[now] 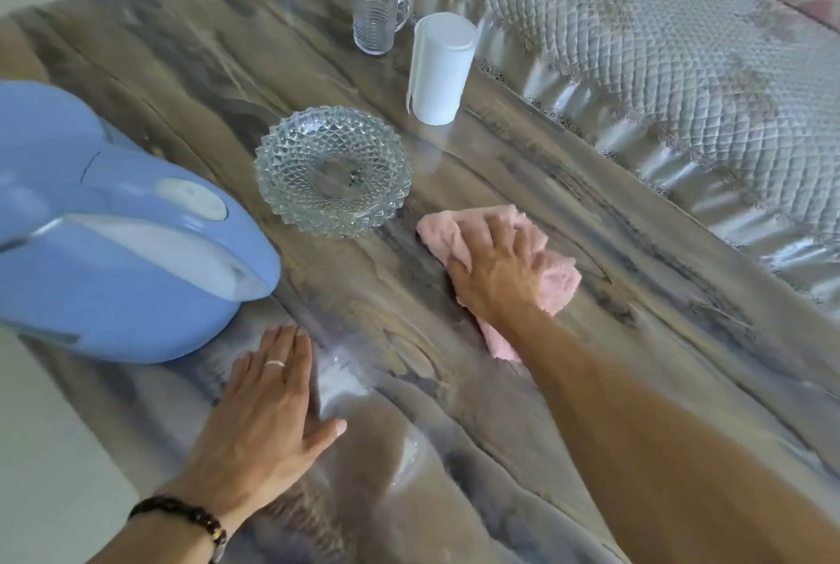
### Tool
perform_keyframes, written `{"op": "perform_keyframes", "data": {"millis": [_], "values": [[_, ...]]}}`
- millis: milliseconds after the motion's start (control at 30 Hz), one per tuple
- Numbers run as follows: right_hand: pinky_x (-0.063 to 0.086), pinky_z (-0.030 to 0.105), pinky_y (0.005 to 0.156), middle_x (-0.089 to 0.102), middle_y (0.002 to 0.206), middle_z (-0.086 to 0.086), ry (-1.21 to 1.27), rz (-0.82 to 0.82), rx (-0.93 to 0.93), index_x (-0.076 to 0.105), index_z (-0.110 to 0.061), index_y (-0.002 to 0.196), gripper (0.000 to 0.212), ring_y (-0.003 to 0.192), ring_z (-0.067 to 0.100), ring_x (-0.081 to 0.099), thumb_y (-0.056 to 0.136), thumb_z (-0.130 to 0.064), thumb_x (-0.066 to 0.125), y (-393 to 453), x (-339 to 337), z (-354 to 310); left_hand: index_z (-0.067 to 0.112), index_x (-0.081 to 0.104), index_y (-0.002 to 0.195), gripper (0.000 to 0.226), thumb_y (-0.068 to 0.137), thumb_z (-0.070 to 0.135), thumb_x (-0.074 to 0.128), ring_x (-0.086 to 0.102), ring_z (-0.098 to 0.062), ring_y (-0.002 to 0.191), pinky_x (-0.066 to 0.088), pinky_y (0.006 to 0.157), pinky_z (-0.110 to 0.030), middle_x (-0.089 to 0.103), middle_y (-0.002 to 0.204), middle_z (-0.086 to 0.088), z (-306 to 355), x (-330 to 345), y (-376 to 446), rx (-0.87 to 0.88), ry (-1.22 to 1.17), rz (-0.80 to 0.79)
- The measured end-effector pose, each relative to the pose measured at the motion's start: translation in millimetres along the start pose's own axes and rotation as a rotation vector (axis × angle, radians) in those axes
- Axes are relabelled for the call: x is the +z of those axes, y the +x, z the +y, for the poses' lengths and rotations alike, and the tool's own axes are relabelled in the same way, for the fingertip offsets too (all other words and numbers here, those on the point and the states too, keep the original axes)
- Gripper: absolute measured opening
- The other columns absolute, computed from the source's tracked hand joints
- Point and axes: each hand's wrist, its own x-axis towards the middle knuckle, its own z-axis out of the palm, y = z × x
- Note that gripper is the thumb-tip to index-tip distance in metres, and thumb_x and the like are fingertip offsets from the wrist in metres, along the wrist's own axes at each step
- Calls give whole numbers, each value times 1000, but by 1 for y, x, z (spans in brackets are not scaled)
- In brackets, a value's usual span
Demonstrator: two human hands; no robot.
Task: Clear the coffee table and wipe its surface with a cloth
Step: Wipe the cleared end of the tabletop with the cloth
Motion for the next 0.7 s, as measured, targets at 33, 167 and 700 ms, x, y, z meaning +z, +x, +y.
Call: {"op": "perform_keyframes", "data": {"millis": [33,167,700], "values": [[16,65,110,19,155,7,1,16,31,33,-38,138,43,141,40,15,96,-49,34,-2,4,-29,-4,43,129,102,60,64,75,47,-35,123,40,96,-43,51,131,-23,-2,0,-1,2,-11,13],[6,65,114,9,163,2,-37,-66,-461,23,-41,148,54,149,38,2,97,-51,37,-76,32,-69,-2,43,129,103,56,61,79,43,-34,124,48,88,-51,51,131,-22,-2,-1,-4,-23,-39,-13],[13,62,117,10,164,4,-21,11,-48,12,-41,148,61,150,35,5,91,-62,14,-158,34,73,15,-6,151,104,81,71,47,-14,-28,146,9,115,-55,-18,158,-8,41,-3,-11,-24,-96,-185]]}}
